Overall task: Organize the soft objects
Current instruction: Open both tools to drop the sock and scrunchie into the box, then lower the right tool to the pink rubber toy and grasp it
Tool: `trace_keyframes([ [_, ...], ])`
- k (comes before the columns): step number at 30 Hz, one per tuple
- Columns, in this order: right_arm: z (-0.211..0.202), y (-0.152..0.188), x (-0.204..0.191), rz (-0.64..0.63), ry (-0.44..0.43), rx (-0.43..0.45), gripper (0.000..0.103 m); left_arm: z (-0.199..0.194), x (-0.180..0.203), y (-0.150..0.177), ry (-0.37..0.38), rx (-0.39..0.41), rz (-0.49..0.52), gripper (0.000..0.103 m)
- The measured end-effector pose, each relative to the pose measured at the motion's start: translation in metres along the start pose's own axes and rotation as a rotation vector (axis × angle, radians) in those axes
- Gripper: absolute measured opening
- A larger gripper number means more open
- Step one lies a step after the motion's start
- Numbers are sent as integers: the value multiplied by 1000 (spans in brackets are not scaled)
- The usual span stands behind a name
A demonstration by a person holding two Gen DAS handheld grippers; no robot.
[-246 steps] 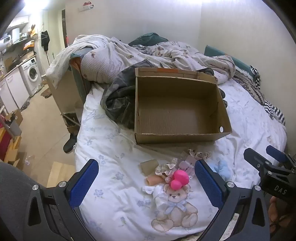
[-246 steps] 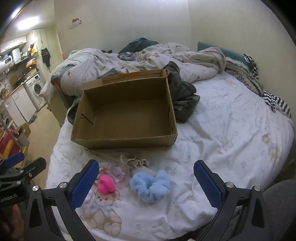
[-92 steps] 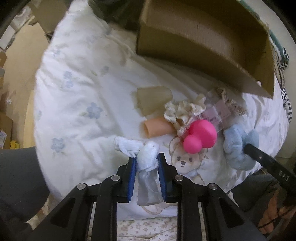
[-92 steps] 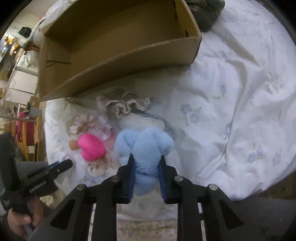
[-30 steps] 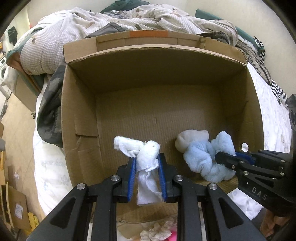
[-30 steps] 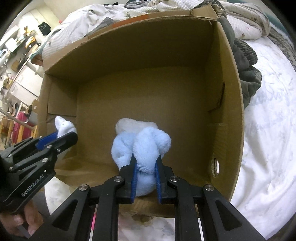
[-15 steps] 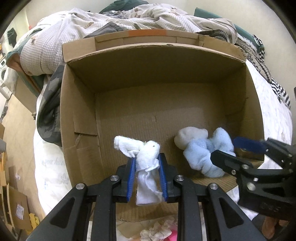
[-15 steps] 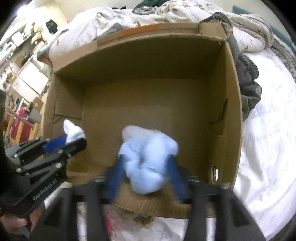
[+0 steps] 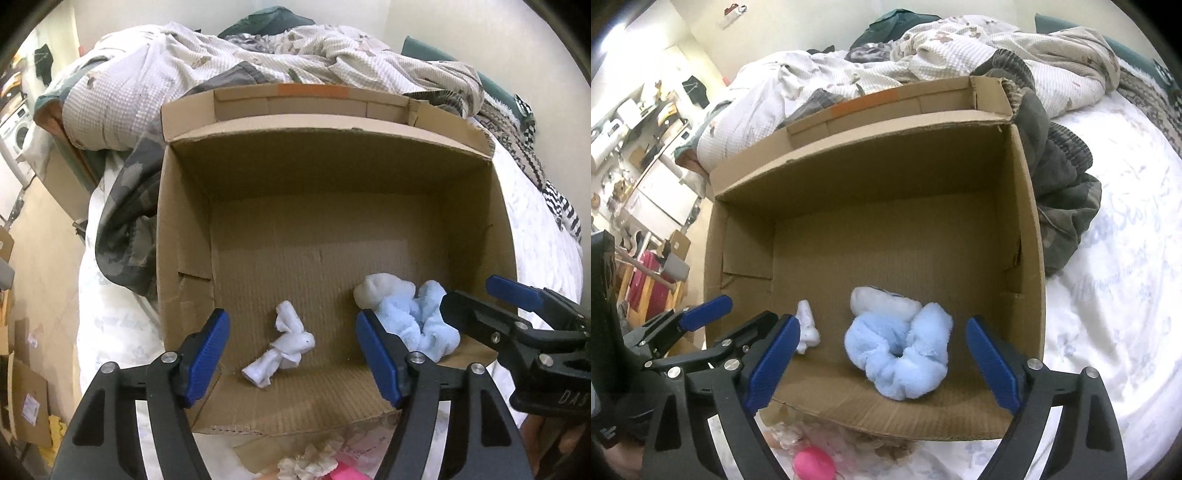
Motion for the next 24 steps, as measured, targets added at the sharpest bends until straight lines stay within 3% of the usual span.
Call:
trace_keyframes([
  [16, -28, 5, -1, 1, 7, 23, 98, -42, -14, -3, -24, 33, -37, 69],
  [24, -54, 17, -6, -38, 30, 43, 98, -71, -23, 12, -31, 37, -65, 69],
])
Point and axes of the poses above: each gripper's, at about its wrist camera, not at the fingertips, and z roughly the way its jaws point, x to its right, y to its underside, the point moved 6 cm from there along z, roughly the way its jaws point, and after that the axes turned 10 degrees about x, right-handed, at the moved point
